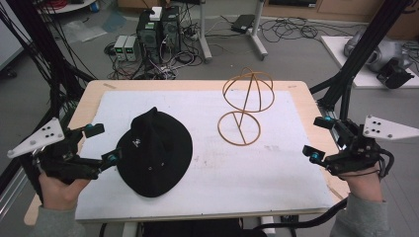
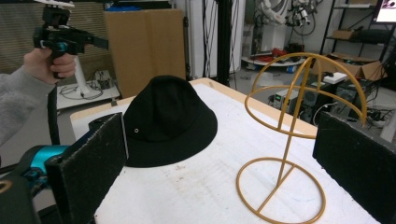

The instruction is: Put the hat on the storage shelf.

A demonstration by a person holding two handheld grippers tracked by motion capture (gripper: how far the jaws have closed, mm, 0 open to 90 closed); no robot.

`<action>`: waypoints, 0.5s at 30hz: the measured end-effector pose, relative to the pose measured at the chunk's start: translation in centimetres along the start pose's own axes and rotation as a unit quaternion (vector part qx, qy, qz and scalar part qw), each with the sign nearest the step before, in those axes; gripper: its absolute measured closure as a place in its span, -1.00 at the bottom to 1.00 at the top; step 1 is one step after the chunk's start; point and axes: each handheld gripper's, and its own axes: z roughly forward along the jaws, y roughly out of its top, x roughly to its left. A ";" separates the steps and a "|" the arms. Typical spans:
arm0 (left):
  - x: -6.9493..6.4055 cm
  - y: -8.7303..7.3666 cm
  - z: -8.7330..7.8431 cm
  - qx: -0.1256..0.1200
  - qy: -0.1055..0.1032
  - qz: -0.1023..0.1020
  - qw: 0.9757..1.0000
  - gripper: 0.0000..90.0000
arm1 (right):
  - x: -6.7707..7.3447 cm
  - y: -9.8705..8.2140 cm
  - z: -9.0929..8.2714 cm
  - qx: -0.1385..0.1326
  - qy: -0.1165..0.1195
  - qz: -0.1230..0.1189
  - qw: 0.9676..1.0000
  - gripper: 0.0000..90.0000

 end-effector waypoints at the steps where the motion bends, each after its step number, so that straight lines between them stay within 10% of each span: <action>1: 0.2 0.2 0.3 0.000 -0.003 -0.001 1.000 -0.93 | 0.0 0.0 0.0 0.000 0.000 0.000 1.000 -0.95; 15: 2.1 2.3 6.9 0.030 -0.011 -0.001 1.000 -0.93 | -0.5 -0.5 -1.8 -0.009 -0.014 0.010 1.000 -0.95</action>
